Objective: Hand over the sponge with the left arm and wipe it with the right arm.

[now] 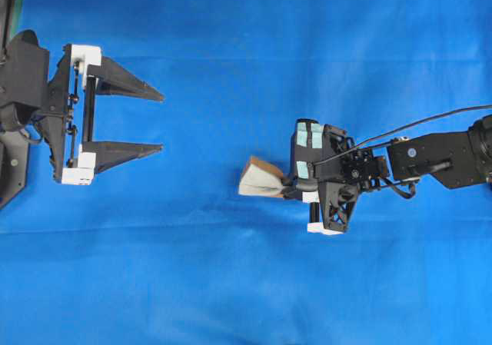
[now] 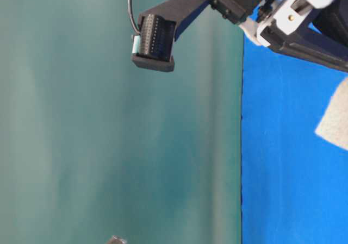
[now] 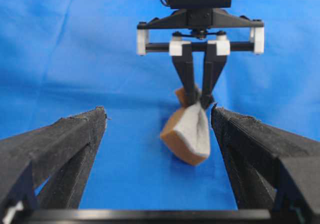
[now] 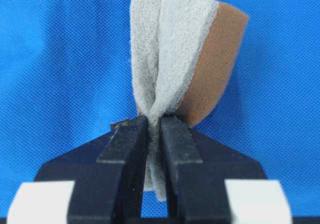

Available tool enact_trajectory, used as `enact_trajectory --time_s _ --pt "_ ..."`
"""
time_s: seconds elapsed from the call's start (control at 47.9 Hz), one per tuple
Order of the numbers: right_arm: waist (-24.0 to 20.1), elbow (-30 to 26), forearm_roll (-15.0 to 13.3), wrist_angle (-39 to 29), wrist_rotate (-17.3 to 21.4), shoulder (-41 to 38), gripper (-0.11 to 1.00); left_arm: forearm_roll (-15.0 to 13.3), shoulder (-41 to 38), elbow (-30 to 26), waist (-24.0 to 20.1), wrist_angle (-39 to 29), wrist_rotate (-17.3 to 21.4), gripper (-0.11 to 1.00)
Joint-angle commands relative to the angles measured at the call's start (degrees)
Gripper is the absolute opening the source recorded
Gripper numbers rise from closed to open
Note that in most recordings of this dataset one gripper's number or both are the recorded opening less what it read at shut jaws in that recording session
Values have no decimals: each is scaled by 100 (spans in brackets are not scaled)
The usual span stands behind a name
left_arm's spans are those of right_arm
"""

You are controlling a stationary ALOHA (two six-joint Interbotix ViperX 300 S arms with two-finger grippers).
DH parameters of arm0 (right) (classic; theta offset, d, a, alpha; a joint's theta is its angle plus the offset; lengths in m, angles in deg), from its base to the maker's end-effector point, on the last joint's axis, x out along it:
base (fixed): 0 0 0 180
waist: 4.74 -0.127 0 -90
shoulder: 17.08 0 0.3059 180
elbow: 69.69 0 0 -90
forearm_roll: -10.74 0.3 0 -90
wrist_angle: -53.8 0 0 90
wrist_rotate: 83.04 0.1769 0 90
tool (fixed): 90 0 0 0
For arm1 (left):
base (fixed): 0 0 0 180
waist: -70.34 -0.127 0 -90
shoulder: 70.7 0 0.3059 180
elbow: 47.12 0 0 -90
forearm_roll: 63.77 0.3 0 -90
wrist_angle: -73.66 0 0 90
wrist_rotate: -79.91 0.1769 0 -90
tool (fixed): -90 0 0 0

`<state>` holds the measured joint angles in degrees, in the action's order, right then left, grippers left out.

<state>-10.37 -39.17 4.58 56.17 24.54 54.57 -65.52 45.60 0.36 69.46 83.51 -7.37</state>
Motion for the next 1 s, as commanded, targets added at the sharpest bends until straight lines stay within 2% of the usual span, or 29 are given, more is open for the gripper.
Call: enact_trajectory --time_s 0.0,0.104,0.313,0.459,0.564,0.981 --pt "123 -70 -18 -53 -26 53 14 9 9 -62 -18 53 9 84" --pt "448 -44 -105 -176 -62 44 14 9 9 -62 -18 53 9 84" --pt "1354 18 -650 -176 -88 53 14 18 9 -62 -18 53 9 84" --pt "1749 18 -879 -176 -88 53 14 9 9 -62 -18 53 9 84" --pt "1784 18 -958 -167 -97 53 14 9 9 -62 -18 53 9 84" --pt "1468 26 -958 -123 -62 53 14 9 9 -62 -70 44 9 84"
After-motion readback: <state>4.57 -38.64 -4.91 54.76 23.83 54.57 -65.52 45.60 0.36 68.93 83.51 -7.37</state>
